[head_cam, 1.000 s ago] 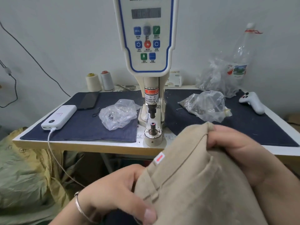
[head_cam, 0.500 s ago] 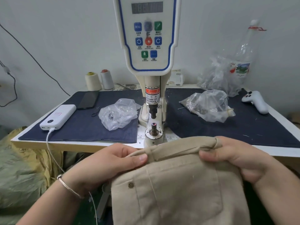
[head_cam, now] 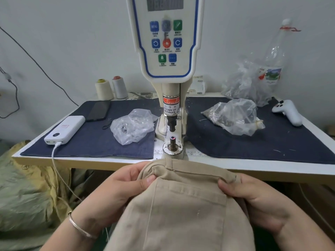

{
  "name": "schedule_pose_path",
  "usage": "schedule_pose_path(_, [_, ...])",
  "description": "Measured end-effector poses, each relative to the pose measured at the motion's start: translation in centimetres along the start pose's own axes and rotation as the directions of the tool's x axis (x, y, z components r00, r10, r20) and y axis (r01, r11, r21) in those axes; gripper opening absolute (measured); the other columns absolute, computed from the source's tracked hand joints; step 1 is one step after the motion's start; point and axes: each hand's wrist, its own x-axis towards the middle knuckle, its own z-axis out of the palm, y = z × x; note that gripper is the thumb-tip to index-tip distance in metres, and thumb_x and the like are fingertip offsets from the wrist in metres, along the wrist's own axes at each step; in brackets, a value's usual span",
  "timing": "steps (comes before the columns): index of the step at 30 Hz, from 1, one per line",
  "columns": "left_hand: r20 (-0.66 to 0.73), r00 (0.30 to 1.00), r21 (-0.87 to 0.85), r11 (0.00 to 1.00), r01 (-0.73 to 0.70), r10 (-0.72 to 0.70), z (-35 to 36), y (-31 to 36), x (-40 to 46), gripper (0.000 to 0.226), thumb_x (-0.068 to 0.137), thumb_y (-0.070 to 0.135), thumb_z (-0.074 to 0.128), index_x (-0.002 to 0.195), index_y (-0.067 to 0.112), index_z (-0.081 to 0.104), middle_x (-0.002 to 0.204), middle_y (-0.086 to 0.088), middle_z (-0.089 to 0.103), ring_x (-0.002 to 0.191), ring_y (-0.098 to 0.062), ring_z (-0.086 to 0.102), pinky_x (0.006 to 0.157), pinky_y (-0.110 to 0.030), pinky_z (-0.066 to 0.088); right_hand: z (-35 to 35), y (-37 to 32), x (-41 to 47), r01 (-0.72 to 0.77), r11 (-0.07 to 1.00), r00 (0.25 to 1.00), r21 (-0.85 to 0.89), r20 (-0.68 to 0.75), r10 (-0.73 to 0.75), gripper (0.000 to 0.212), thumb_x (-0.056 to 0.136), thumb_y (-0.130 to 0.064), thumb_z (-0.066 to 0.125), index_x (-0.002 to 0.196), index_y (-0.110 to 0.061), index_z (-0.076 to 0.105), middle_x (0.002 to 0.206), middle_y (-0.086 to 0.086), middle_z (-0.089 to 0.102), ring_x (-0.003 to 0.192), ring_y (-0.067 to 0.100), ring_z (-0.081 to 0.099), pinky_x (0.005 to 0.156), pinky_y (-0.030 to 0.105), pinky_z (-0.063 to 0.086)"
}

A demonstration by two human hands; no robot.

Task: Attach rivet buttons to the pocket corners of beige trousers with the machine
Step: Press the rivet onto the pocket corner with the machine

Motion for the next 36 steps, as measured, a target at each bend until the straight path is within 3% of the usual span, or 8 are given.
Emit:
schedule_pose_path(8, [-0.194,0.981,0.125,0.992,0.035,-0.01,0.3,-1.4,0.0,0.028,0.085,0.04,0.069,0.084,0.012,0.071,0.079,-0.005,0.06,0.068,-0.012,0.053,0.063,-0.024,0.046,-0.7,-0.3,0.9,-0.093,0.996,0.985,-0.004,-0.148,0.092,0.071,0.043,-0.016,0.098,0.105,0.008,0.071,0.1,0.027,0.07,0.081,0.032,0.072,0.068,0.035,0.059])
schedule_pose_path(12, [-0.313,0.95,0.221,0.974,0.049,0.023,0.0,-1.6,-0.2,0.065,0.085,0.057,0.069,0.101,-0.006,0.067,0.099,-0.021,0.068,0.087,-0.027,0.06,0.084,-0.04,0.044,-0.6,-0.7,2.0,-0.142,0.978,0.975,-0.154,-0.19,0.111,0.045,0.067,-0.018,0.087,0.106,0.001,0.073,0.111,0.028,0.068,0.09,0.033,0.071,0.076,0.036,0.058])
schedule_pose_path(15, [-0.351,0.936,0.23,0.97,0.077,0.009,0.2,-1.1,0.1,0.053,0.087,0.055,0.061,0.105,0.007,0.076,0.111,-0.018,0.073,0.107,-0.033,0.069,0.099,-0.045,0.047,-0.5,-1.6,3.3,-0.045,0.991,0.975,-0.13,-0.223,0.016,0.034,0.073,-0.019,0.073,0.102,-0.001,0.075,0.11,0.024,0.07,0.093,0.03,0.072,0.073,0.032,0.059])
schedule_pose_path(20, [-0.431,0.898,0.274,0.961,0.042,0.084,-0.8,0.4,3.1,0.059,0.085,0.051,0.069,0.096,-0.007,0.063,0.092,-0.015,0.064,0.085,-0.026,0.054,0.08,-0.04,0.04,-0.3,-3.5,5.7,0.016,0.994,0.967,-0.105,-0.25,-0.042,0.025,0.08,-0.023,0.066,0.097,-0.008,0.078,0.1,0.018,0.073,0.082,0.024,0.074,0.064,0.032,0.059])
schedule_pose_path(23, [-0.461,0.886,0.261,0.962,0.086,0.046,-1.9,1.1,5.4,0.036,0.082,0.044,0.074,0.083,0.009,0.065,0.08,-0.012,0.059,0.078,-0.023,0.049,0.071,-0.036,0.039,-0.9,-5.0,7.2,-0.01,0.998,0.941,-0.066,-0.337,-0.013,0.027,0.075,-0.023,0.069,0.095,-0.008,0.077,0.095,0.018,0.073,0.074,0.025,0.073,0.065,0.039,0.061])
schedule_pose_path(28, [-0.563,0.821,0.55,0.784,0.287,0.094,-4.2,1.5,9.5,0.033,0.098,0.041,0.059,0.074,0.018,0.059,0.058,0.01,0.054,0.053,-0.005,0.046,0.048,-0.018,0.035,-1.6,-7.5,9.6,-0.11,0.989,0.852,-0.102,-0.521,0.041,0.022,0.078,-0.027,0.073,0.089,-0.008,0.069,0.071,0.016,0.071,0.056,0.025,0.069,0.057,0.042,0.059])
schedule_pose_path(33, [-0.541,0.823,0.589,0.776,0.225,0.172,-4.2,2.1,11.9,0.032,0.098,0.036,0.06,0.075,0.014,0.059,0.065,0.005,0.053,0.059,-0.009,0.044,0.048,-0.016,0.034,-2.8,-9.1,11.0,-0.088,0.986,0.795,-0.143,-0.607,-0.017,0.029,0.081,-0.034,0.075,0.074,-0.007,0.07,0.063,0.013,0.071,0.049,0.024,0.068,0.043,0.038,0.056])
schedule_pose_path(36, [-0.523,0.824,0.631,0.75,0.199,0.221,-3.9,2.0,12.4,0.035,0.098,0.034,0.06,0.087,0.002,0.065,0.069,0.001,0.055,0.063,-0.011,0.045,0.05,-0.015,0.034,-4.3,-8.9,10.5,-0.078,0.969,0.841,-0.235,-0.538,-0.063,0.035,0.063,-0.042,0.083,0.076,-0.01,0.078,0.077,0.013,0.075,0.062,0.025,0.072,0.05,0.035,0.057])
